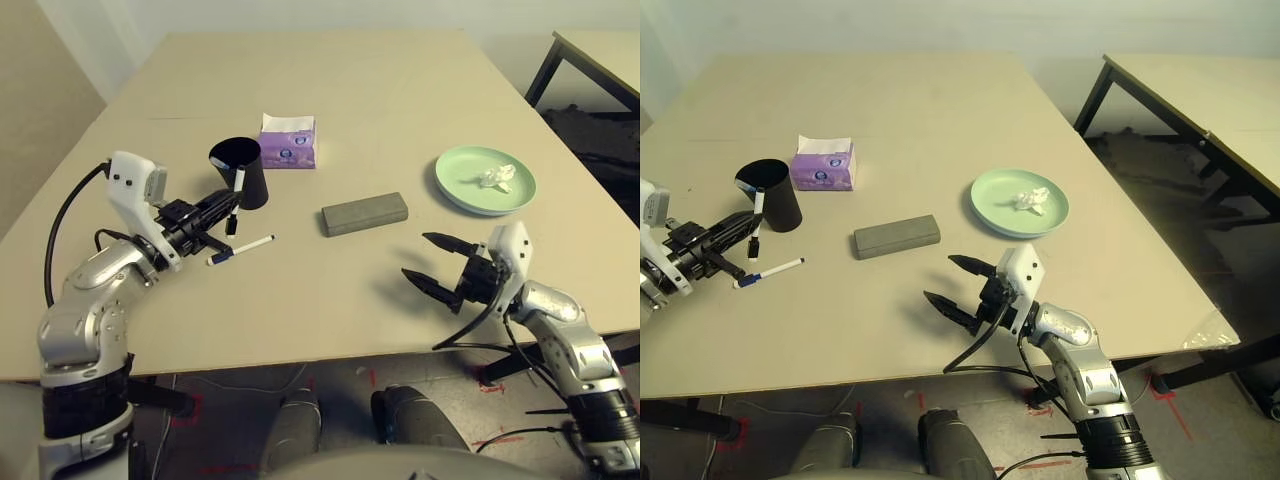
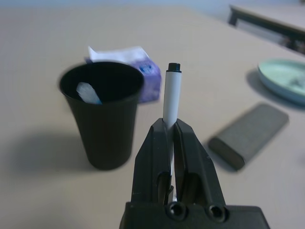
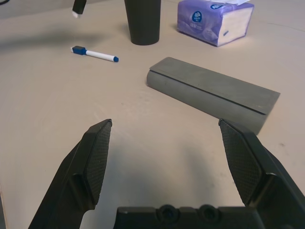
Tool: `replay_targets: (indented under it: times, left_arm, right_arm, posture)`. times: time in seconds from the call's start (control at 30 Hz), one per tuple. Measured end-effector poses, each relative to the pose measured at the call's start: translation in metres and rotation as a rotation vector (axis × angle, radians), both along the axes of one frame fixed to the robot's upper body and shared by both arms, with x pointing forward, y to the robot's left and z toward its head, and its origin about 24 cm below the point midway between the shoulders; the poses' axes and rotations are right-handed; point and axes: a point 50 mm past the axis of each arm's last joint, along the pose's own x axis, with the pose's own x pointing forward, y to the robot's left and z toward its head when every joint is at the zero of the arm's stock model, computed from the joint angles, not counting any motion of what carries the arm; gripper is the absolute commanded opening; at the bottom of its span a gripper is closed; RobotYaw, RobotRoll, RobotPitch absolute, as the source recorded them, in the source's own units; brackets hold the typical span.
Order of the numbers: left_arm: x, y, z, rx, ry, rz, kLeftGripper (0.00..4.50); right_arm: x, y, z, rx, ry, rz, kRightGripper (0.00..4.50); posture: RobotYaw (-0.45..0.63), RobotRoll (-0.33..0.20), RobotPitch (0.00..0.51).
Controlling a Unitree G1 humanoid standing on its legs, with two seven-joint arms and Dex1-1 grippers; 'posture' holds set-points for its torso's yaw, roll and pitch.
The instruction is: Organize and tidy the items on the table.
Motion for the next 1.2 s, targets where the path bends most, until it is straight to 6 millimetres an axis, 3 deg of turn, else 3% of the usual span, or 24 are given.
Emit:
replay_targets:
  times: [0.17, 0.47, 0.6, 0.9, 1.2]
  left_arm:
    - [0.005, -0.001, 0.011, -0.006, -0.107, 0.036, 0.04]
    - [0.034, -0.008, 0.081, 0.037, -0.385, 0.001, 0.04]
    - [0.051, -0.007, 0.099, 0.050, -0.444, 0.010, 0.04]
    - [0.092, -0.008, 0.085, 0.001, -0.452, 0.091, 0.04]
    - [0.106, -0.007, 0.055, -0.022, -0.399, 0.122, 0.04]
  right_arm:
    - [-0.002, 0.003, 0.001, 0.017, -0.020, 0.043, 4.50]
    - [0.003, 0.003, 0.003, 0.022, -0.050, 0.069, 4.50]
    - [0.008, 0.006, 0.007, 0.028, -0.074, 0.077, 4.50]
    - [0.011, 0.006, 0.005, 0.010, -0.083, 0.068, 4.50]
    - [0.008, 0.005, 0.006, -0.010, -0.078, 0.059, 4.50]
  posture:
    - [0.00, 0.000, 0.109]
    - [0.00, 0.000, 0.089]
    - [-0.02, 0.000, 0.076]
    - [-0.04, 0.000, 0.071]
    - [-0.04, 0.000, 0.075]
